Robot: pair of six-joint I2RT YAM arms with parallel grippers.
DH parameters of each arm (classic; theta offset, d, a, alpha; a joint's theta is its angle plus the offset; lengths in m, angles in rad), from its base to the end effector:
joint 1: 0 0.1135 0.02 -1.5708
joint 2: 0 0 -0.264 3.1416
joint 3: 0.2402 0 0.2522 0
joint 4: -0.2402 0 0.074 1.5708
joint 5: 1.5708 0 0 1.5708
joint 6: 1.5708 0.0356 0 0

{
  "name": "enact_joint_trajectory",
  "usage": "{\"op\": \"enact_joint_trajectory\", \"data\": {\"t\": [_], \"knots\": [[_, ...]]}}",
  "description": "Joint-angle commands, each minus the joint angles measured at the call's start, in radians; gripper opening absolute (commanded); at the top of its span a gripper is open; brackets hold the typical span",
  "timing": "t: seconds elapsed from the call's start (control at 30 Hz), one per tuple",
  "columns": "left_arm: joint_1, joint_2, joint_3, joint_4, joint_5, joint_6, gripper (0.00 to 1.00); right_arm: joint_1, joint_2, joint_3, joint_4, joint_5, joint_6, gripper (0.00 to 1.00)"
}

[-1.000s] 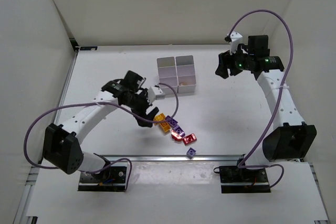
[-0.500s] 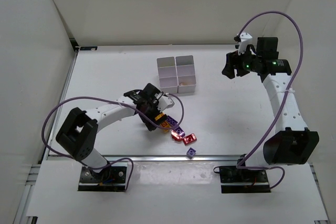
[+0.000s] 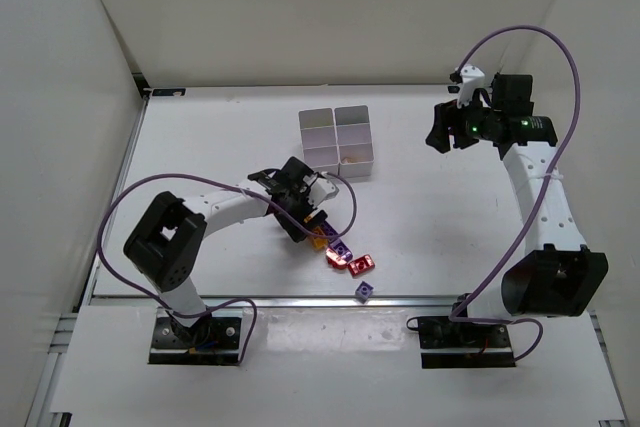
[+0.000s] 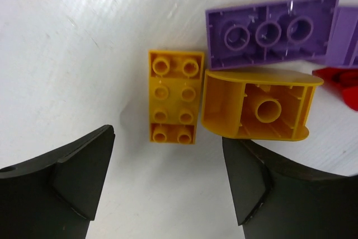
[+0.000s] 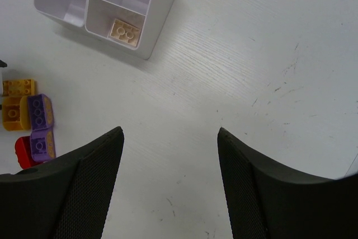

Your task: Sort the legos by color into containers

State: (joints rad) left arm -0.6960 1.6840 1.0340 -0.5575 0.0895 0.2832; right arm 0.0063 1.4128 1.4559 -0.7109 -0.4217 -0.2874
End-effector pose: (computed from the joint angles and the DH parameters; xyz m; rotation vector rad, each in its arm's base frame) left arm 0.2436 -0.2076 0.1730 1.3349 2.4562 -0.2278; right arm 0.3041 0.0165 0.3788 -0.5420 2.1202 0.3134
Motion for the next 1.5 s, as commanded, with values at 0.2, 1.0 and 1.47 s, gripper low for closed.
{"op": "enact_joint_trajectory", "data": {"t": [0.2,1.0,1.47], "knots": [[-0.007,0.006,0.051,0.053,0.001,-0.015,0.73,-0.005,-0.035,-0.019,0.019,-0.011,0.007,0.72],[0.036,0.046,0.070,0.007,0.112,-0.049,0.46,-0.005,-0.031,-0.026,0.022,-0.022,-0.015,0.72],[0.062,-0.125,0.216,0.062,-0.214,0.129,0.10,-0.005,-0.041,-0.023,0.057,-0.037,0.008,0.73]]}}
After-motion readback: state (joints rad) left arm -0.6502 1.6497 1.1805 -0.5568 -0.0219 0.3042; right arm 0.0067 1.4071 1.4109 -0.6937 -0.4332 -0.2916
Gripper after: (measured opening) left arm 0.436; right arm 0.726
